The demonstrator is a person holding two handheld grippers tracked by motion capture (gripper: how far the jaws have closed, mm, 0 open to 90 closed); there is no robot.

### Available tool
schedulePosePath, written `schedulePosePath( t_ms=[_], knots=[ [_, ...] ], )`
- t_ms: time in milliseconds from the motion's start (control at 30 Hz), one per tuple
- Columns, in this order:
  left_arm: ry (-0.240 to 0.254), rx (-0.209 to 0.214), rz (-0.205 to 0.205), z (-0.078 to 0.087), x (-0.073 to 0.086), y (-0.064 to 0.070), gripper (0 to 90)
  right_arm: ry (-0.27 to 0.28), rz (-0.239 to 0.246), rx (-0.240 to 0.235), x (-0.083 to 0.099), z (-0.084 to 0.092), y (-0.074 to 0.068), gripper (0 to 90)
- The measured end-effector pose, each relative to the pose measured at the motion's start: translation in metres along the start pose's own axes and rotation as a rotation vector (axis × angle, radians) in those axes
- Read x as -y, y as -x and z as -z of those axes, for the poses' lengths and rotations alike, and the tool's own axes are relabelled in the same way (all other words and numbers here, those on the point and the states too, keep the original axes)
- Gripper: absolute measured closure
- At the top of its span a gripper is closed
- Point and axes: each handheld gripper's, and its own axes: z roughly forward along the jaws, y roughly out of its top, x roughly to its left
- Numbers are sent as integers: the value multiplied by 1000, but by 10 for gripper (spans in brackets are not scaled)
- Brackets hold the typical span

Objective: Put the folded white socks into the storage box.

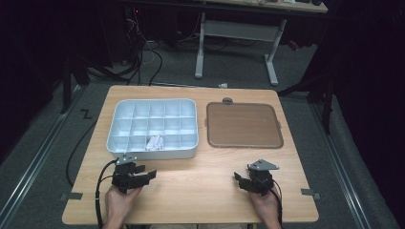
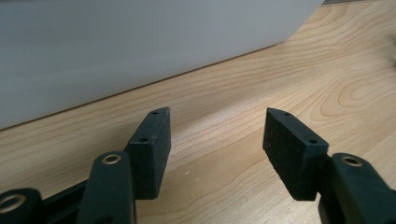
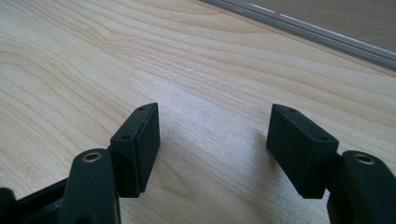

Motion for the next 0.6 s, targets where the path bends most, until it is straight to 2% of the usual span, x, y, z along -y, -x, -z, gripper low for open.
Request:
schedulePosePath(
  t_ms=[333,600],
  knots=[
    [-2,-8,-6,-8,6,0,425,0,-1,0,0,0,0,351],
    [-3,-17,-42,-15,13,1,425,0,-1,0,0,0,0,351]
  ],
)
